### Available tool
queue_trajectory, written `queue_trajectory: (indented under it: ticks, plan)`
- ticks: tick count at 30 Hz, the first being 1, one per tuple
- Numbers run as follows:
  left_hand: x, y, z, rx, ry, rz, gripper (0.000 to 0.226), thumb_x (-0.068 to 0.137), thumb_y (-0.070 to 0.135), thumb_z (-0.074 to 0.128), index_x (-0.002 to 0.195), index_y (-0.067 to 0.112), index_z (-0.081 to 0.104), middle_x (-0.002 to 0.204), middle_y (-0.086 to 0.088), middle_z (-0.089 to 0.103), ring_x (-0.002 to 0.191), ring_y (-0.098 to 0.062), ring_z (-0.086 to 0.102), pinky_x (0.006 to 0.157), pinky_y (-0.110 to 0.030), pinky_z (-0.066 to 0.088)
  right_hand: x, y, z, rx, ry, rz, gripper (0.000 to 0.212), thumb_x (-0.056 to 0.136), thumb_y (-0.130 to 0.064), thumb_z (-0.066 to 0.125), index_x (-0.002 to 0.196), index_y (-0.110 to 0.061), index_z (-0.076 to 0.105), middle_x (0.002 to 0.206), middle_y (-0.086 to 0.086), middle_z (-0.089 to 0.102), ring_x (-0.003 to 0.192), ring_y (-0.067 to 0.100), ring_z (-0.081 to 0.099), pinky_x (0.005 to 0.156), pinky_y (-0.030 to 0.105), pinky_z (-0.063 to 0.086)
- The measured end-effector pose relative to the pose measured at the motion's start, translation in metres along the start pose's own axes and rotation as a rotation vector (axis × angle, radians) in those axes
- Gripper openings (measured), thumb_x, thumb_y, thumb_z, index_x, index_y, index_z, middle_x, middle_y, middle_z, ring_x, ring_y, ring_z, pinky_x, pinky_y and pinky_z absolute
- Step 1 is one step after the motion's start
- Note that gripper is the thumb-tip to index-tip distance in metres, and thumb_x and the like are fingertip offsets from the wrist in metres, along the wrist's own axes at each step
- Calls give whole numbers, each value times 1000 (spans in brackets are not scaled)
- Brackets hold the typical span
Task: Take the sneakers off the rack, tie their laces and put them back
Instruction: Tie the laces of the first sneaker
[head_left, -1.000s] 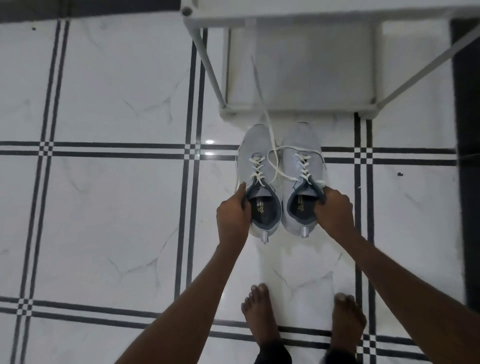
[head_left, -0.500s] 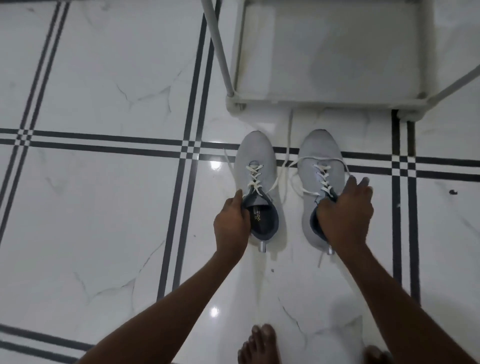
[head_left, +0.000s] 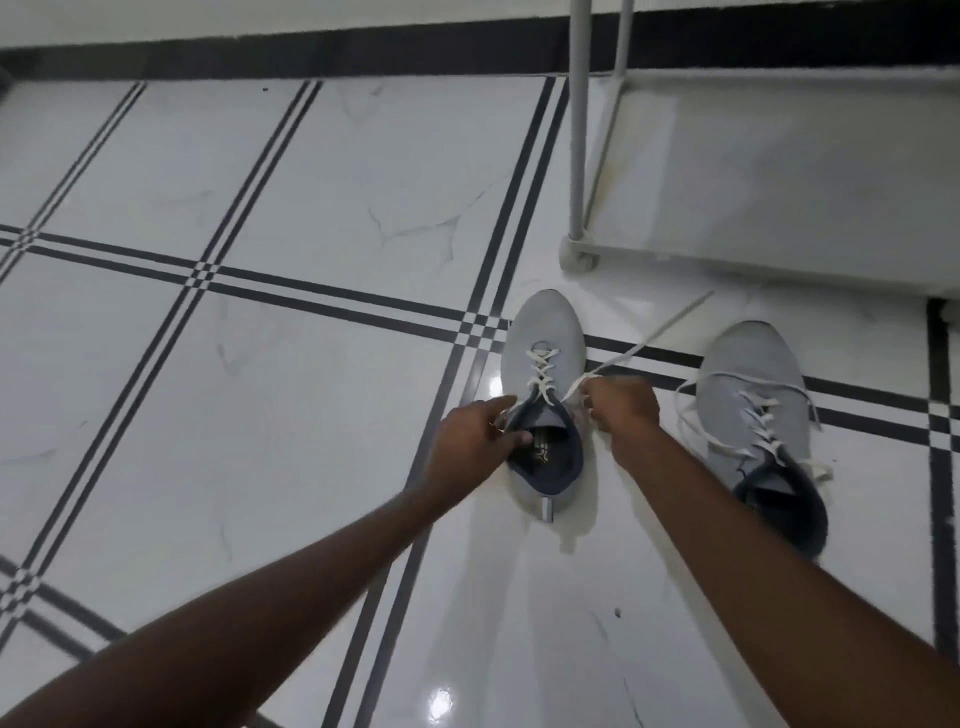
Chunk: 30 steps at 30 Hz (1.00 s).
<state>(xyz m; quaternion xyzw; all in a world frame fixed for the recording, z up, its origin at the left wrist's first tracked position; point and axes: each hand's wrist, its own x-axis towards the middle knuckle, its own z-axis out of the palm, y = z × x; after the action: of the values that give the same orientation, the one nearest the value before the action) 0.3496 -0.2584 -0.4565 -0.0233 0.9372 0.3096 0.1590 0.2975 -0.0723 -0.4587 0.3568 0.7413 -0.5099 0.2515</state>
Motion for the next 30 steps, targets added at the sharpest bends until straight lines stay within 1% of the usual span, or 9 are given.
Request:
queue_trajectory:
  ticks: [4,9,12,15,18,20,23,26,30]
  plan:
    - [19,6,-48,47,-262,-24,34,81,41,76,108,21,75,80,2,75,71,-3,66,74,-23,47,-13,-17,-8,219,-128,3,5,71,-11,69,75,-11,67,76,10,63,61,20,53,61,31,46]
    - [36,43,-95,113,-394,-64,26,89,40,66,73,20,73,64,4,68,68,-8,64,78,-26,49,-10,-22,-14,426,-168,-42,20,94,-8,49,81,-8,63,75,10,67,65,20,64,69,31,55]
    - [38,54,-104,-6,-416,-72,26,94,30,62,82,10,75,58,7,66,64,-16,70,72,-23,55,-10,-21,-13,440,-183,-60,30,100,-11,41,76,-10,59,65,7,61,64,22,65,67,35,59]
    - [41,47,-107,354,-426,-63,17,91,29,65,87,19,78,61,3,61,59,-14,62,59,-21,50,-6,-17,-13,471,-166,-37,31,100,-13,42,75,-10,59,63,7,58,63,21,64,62,33,59]
    - [42,36,-115,589,-382,-99,15,89,28,66,92,22,80,71,4,69,79,-13,64,75,-28,51,-4,-13,-17,545,-158,-13,27,100,-12,43,79,-7,60,64,8,58,63,22,67,65,36,61]
    - [41,29,-107,649,-359,-98,21,88,30,67,104,20,77,98,0,75,98,-18,67,89,-36,54,-3,-11,-16,539,-157,-11,22,97,-14,49,84,-4,64,69,11,63,66,25,69,67,37,62]
    - [30,20,-67,510,-210,-44,42,82,37,75,120,20,69,122,-1,70,111,-23,65,96,-37,50,-3,-2,-13,139,109,-164,33,84,-36,62,97,-8,71,89,12,73,89,36,69,83,42,56]
    - [18,21,-28,124,-79,-43,33,78,26,81,108,16,75,107,-3,77,98,-19,71,87,-29,52,-22,8,-11,-244,418,-594,36,86,-26,67,120,-16,63,117,7,67,107,31,61,85,36,45]
    - [20,25,-13,-54,38,-140,12,73,18,84,82,13,77,80,-4,77,73,-15,69,68,-22,50,-16,17,-6,-438,87,-743,21,84,-13,66,98,-27,74,102,3,74,96,25,66,84,37,54]
